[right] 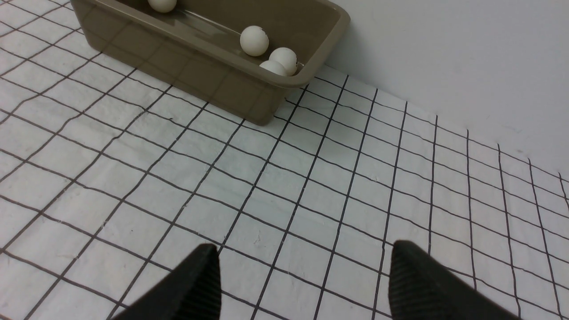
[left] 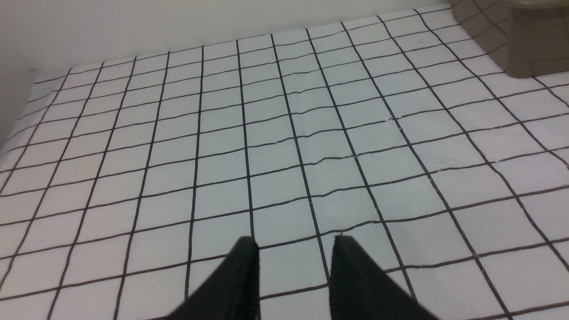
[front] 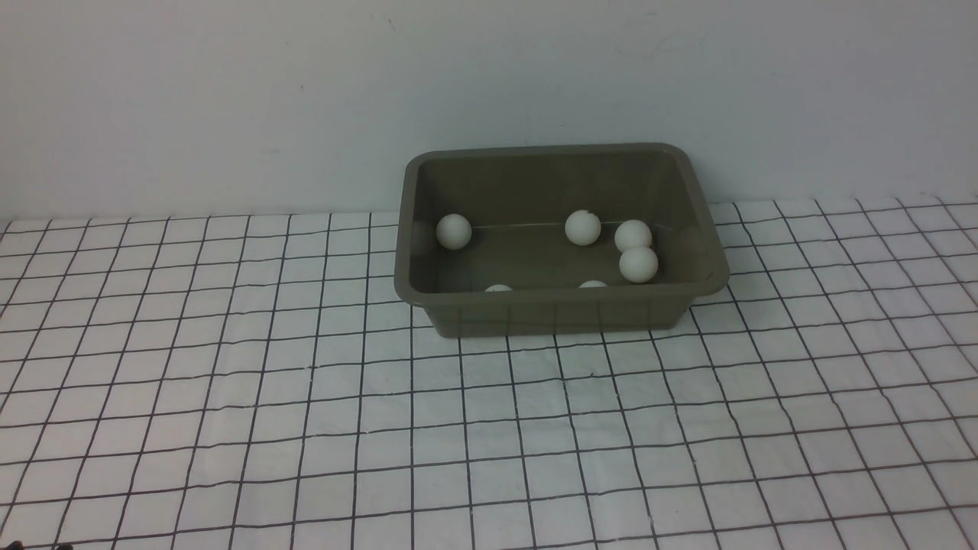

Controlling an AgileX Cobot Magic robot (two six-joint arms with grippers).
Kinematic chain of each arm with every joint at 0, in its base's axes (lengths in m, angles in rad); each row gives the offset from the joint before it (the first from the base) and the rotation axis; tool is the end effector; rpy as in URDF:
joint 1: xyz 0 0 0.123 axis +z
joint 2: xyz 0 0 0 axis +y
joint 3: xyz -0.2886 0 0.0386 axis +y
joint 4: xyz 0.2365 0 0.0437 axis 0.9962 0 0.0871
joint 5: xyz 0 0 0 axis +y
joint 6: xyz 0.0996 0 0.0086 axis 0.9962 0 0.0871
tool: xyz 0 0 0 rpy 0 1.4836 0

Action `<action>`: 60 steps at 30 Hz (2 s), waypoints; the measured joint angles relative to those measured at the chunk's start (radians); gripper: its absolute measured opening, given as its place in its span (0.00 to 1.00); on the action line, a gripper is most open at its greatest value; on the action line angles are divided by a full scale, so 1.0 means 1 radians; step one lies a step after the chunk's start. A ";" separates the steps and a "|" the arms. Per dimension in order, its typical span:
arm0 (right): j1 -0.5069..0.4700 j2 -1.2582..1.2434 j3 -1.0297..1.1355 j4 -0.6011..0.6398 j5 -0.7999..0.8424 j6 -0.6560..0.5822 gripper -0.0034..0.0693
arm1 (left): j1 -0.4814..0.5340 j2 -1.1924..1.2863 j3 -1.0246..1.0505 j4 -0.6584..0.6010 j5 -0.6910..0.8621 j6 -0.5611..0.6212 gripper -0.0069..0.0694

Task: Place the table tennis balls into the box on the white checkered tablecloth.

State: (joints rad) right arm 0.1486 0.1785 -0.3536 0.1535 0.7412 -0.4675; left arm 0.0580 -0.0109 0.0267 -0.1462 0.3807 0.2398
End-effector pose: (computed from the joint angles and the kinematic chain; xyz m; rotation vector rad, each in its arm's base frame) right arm 0.0346 0.0156 0.2511 -0.5697 1.9600 -0.0228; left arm 0.0436 -0.0029 0.1683 0.0803 1.8747 0.0606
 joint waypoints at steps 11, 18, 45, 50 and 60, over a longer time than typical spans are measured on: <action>0.000 0.000 0.000 0.000 0.000 0.000 0.68 | 0.000 0.000 0.000 -0.026 0.000 -0.029 0.37; 0.000 0.000 0.000 0.000 0.000 0.000 0.68 | 0.000 0.000 0.000 -0.044 0.000 -0.037 0.37; 0.000 0.000 0.000 0.000 0.000 0.000 0.68 | 0.000 0.000 0.000 -0.049 0.000 0.021 0.37; 0.000 0.000 0.000 0.000 0.000 0.000 0.68 | 0.000 0.000 0.000 -0.049 0.000 0.020 0.37; 0.000 0.000 0.000 0.000 0.000 0.000 0.68 | 0.000 0.000 0.000 -0.049 0.000 0.020 0.37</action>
State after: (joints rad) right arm 0.1486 0.1785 -0.3536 0.1535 0.7412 -0.4675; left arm 0.0580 -0.0109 0.0267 -0.1954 0.3810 0.2600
